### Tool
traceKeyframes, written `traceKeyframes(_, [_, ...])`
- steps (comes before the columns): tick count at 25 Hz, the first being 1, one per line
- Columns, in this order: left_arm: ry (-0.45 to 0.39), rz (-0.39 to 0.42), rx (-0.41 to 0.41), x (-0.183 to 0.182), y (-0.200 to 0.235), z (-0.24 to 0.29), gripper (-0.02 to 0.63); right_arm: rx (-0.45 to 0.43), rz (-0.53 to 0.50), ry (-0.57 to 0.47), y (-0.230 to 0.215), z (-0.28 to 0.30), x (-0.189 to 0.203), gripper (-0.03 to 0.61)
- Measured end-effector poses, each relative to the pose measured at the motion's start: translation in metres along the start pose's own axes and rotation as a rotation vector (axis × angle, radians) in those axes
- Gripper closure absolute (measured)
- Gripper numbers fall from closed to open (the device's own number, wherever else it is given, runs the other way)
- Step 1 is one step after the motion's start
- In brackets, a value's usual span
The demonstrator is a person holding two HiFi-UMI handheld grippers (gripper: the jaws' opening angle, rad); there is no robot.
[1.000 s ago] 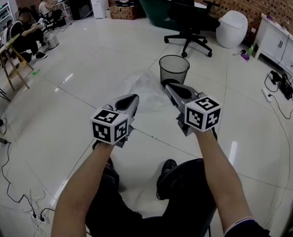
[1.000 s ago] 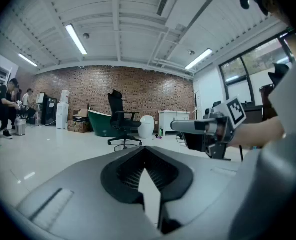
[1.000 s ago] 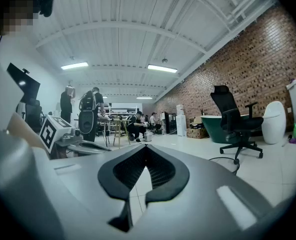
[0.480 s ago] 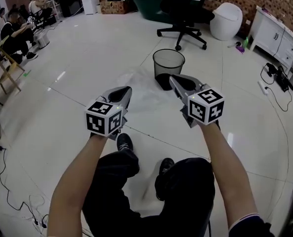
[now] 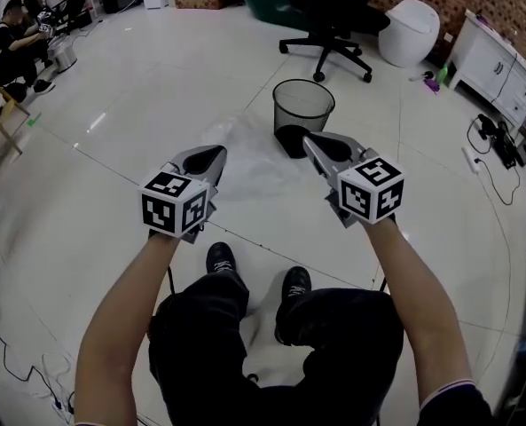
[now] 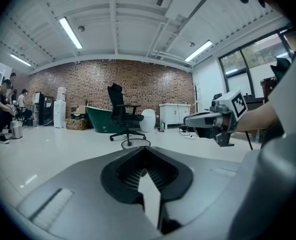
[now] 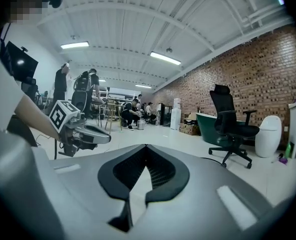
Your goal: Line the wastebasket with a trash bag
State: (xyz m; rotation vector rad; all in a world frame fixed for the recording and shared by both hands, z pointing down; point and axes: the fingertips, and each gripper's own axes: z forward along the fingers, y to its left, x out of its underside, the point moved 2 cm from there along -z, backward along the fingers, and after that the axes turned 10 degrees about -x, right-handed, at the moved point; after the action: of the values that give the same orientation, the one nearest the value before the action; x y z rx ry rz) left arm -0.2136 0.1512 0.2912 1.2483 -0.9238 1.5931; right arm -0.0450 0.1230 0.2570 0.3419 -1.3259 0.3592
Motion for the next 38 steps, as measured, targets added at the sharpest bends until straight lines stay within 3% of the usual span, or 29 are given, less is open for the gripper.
traceKeyframes(4, [0.016,-0.005,0.002,0.004,0.007,0.021,0.603,-0.018,-0.056,0.025,-0.014,0.003,0.001,0.577])
traceKeyframes(12, [0.070,-0.003,0.009,0.017,0.011,0.073,0.603,-0.058,-0.058,0.074,-0.058,0.020,0.028,0.577])
traceKeyframes(19, [0.128,0.010,-0.013,0.036,0.037,0.099,0.603,-0.095,0.012,0.122,-0.098,0.050,0.075,0.577])
traceKeyframes(30, [0.368,-0.022,-0.094,0.176,0.109,0.135,0.602,-0.083,0.102,0.243,-0.143,0.118,0.179,0.575])
traceKeyframes(38, [0.586,-0.033,-0.113,0.282,0.129,0.150,0.497,-0.057,0.212,0.370,-0.168,0.131,0.273,0.518])
